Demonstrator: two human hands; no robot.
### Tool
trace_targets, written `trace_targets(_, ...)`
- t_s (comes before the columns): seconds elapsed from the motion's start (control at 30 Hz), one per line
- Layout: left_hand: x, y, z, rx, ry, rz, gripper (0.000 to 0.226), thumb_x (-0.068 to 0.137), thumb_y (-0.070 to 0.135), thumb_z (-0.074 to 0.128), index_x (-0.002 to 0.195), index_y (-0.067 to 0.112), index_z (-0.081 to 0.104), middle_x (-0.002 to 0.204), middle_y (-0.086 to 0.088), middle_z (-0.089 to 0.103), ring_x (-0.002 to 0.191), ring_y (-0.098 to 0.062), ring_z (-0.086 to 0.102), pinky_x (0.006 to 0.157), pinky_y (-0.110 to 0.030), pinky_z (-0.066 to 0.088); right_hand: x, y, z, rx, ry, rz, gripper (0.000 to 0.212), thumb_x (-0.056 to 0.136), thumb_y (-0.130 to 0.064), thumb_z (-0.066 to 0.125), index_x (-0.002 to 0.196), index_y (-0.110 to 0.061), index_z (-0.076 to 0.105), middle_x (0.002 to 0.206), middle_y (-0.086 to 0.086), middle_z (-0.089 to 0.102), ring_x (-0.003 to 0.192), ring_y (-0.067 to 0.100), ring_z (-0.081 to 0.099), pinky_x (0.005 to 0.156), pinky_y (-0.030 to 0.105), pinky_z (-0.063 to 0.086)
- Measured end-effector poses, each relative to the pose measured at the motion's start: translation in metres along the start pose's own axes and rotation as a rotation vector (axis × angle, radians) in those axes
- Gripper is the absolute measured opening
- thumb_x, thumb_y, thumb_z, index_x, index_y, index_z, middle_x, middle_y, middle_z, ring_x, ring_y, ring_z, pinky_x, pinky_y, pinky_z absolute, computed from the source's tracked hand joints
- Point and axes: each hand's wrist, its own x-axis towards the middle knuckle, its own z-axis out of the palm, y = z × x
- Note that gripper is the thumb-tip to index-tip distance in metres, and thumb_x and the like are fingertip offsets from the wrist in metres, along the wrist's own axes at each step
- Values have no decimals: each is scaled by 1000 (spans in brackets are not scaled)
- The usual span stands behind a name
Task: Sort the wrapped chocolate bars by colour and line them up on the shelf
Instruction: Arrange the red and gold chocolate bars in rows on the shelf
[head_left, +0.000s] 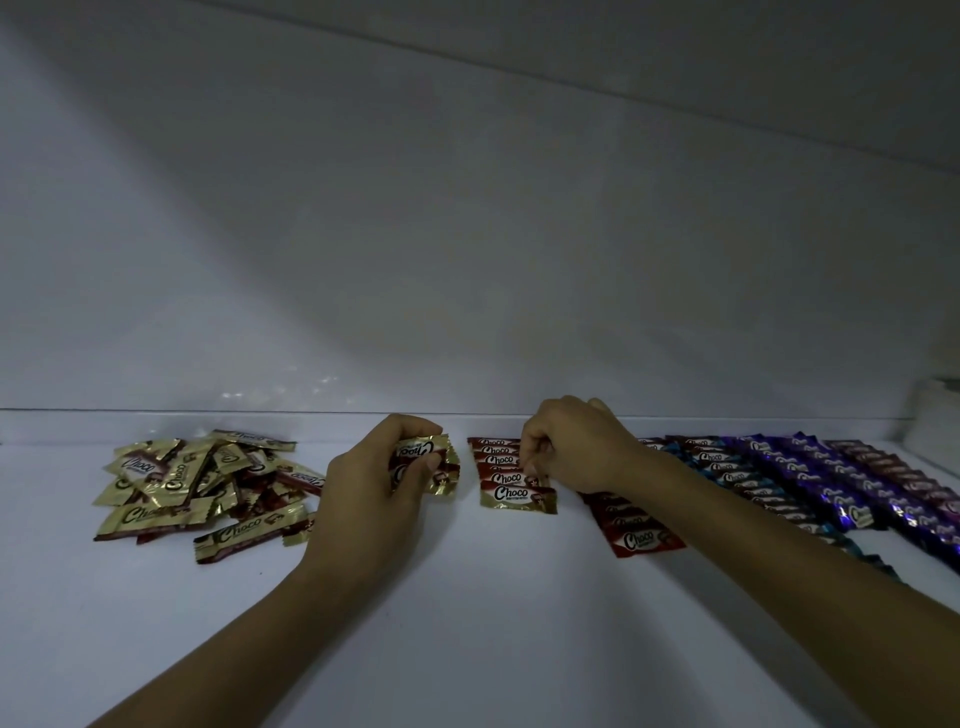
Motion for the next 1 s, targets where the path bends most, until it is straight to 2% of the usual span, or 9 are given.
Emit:
trace_targets(0.1,0,0,0,4,2,0,22,89,4,63,94,25,61,85,19,65,82,17,58,67,0,40,1,1,1,-10,6,-15,4,82,-20,70,81,-23,73,88,-10,68,88,6,50,90,31,29)
trace_targets(0.23,-1,0,0,1,4,-3,22,89,3,62,94,25,61,86,19,65,82,17,58,67,1,40,-2,-1,0,29,49,-33,9,84,-24,69,90,-23,75,89,-12,69,85,4,52,96,32,34)
trace_targets(0.3,-1,0,0,8,5,0,22,89,4,63,93,26,61,86,20,64,82,17,58,67,1,39,-9,-4,-1,97,64,-56,13,83,-33,69,90,-24,74,81,-15,64,76,0,52,88,29,37)
trace_targets(0.37,0,1,1,11,6,2,22,89,4,63,93,26,61,86,20,64,81,18,57,67,1,39,-18,-5,-3,148,50,-81,18,79,-41,72,90,-27,74,76,-10,64,71,0,52,77,23,32)
trace_targets(0.43,0,0,1,5,10,-2,23,89,3,63,93,25,62,86,20,65,81,18,57,67,2,38,-26,-6,-3,143,22,-97,21,76,-44,73,92,-31,74,78,-8,65,75,1,53,76,22,27)
trace_targets(0.6,0,0,1,-1,6,-9,21,89,3,62,94,24,62,86,19,65,82,17,57,68,1,40,-32,-11,-1,59,-4,-87,19,80,-37,72,97,-32,70,93,-11,61,93,5,51,85,25,23)
trace_targets(0.8,-1,2,0,-14,7,-13,24,88,4,63,92,27,61,85,20,65,81,16,58,68,1,39,-33,-13,0,5,6,-104,16,79,-31,69,95,-31,65,92,-16,52,96,6,46,86,26,23)
trace_targets(1.0,0,1,0,-24,4,-10,22,88,3,64,92,25,62,86,19,65,82,15,58,68,1,39,-31,-11,3,-13,39,-114,17,79,-29,67,95,-31,61,96,-16,58,96,5,46,83,25,22)
